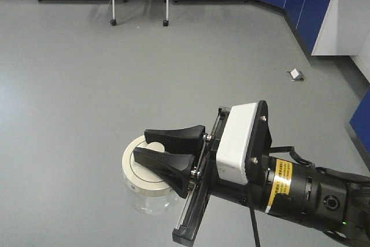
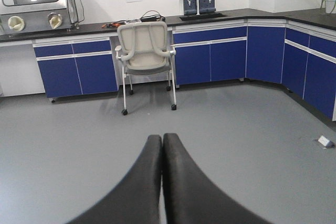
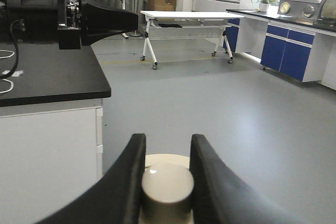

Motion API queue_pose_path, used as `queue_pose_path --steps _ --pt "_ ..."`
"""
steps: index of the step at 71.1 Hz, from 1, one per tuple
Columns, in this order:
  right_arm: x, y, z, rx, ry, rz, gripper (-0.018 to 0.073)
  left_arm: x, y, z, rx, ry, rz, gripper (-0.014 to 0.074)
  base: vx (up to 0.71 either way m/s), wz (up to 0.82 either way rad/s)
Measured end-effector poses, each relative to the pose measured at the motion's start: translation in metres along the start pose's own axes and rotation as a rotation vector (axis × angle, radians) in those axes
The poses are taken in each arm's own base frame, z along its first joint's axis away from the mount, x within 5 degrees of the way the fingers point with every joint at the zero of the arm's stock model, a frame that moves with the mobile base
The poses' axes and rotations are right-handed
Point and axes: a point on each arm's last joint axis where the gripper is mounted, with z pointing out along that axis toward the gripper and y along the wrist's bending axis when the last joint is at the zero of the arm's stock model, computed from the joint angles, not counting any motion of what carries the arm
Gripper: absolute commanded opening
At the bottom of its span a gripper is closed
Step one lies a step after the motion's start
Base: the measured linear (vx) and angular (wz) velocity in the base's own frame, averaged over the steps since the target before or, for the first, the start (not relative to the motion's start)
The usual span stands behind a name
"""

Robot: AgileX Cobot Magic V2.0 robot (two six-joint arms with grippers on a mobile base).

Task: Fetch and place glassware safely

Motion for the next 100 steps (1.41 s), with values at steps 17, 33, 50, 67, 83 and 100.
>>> queue_pose_path --steps 17,33,50,67,83,100 --pt "0.0000 0.0000 0.0000 0.000 0.000 0.000 -0.0004 0.0000 0.0000 0.0000 0.000 0.000 0.001 -0.0007 0.50 -0.03" --pt "0.0000 0.0000 0.0000 0.000 0.001 0.000 -0.0004 0.0000 0.0000 0.0000 0.000 0.000 0.001 -0.0007 0.51 -0.03" --pt "0.0000 0.0000 0.0000 0.000 0.001 0.000 -0.0004 0.0000 0.0000 0.0000 0.000 0.000 0.000 -0.0007 0.51 0.00" --pt "0.0000 0.0000 0.0000 0.000 0.001 0.000 -0.0004 0.0000 0.0000 0.0000 0.000 0.000 0.000 -0.0007 0.51 0.01" --pt "0.0000 0.0000 0.0000 0.000 0.001 0.000 -0.0004 0.0000 0.0000 0.0000 0.000 0.000 0.000 -0.0007 0.51 0.00" --pt "0.0000 0.0000 0.0000 0.000 0.001 0.000 -0.0004 0.0000 0.0000 0.0000 0.000 0.000 0.000 -0.0007 0.52 0.01"
